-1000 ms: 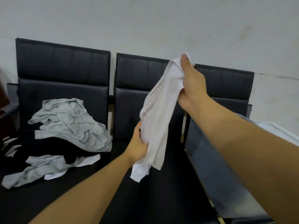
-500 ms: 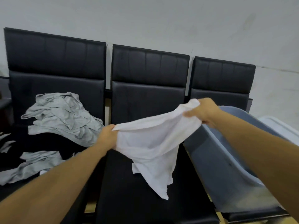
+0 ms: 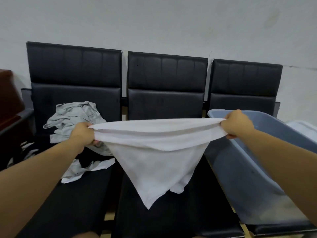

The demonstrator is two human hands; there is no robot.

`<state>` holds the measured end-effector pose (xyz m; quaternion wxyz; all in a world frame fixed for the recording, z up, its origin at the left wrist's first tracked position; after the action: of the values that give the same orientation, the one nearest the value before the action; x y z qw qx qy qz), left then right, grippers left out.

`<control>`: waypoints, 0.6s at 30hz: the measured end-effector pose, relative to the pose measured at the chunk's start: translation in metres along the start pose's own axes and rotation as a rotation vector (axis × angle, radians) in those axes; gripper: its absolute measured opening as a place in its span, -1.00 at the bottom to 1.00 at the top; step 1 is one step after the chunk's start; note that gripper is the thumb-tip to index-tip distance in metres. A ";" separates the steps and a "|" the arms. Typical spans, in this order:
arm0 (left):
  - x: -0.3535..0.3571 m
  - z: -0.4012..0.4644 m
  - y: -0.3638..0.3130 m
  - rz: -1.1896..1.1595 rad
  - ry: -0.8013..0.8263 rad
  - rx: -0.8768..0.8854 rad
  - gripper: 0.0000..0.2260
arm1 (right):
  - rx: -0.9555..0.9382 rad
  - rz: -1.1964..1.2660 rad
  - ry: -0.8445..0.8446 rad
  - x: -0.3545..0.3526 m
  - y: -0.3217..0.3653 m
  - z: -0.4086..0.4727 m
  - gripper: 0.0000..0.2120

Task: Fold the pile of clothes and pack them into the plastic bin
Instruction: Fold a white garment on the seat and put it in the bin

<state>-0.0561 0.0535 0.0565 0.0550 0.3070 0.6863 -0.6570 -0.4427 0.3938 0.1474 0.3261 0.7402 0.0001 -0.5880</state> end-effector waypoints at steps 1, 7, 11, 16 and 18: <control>-0.005 -0.003 -0.003 -0.004 -0.008 0.000 -0.77 | 0.020 0.090 0.023 -0.001 -0.002 -0.001 -0.85; -0.040 -0.013 -0.020 0.111 -0.016 0.048 -0.82 | 0.112 0.588 0.082 -0.019 -0.004 -0.022 -0.84; -0.037 -0.027 -0.027 -0.097 0.113 -0.062 -0.81 | 0.054 0.680 0.186 -0.030 0.005 -0.038 -0.73; -0.007 -0.050 -0.040 -0.478 0.311 -0.125 -0.75 | 0.012 0.643 0.418 -0.029 0.015 -0.054 -0.74; 0.004 -0.049 -0.045 -0.602 0.259 -0.098 -0.73 | 0.011 0.675 0.474 -0.026 0.017 -0.054 -0.74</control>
<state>-0.0660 0.1032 0.1002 -0.2145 0.1686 0.7784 -0.5653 -0.3972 0.4167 0.1832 0.4877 0.8154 -0.1703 -0.2611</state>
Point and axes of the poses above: each hand's wrist, its own z-axis towards the middle knuckle, its own x-axis out of the palm, y = z × x, the point moved 6 cm from there along z, towards the middle knuckle, and after that the axes turned 9 degrees about y, right-handed, at the moved point
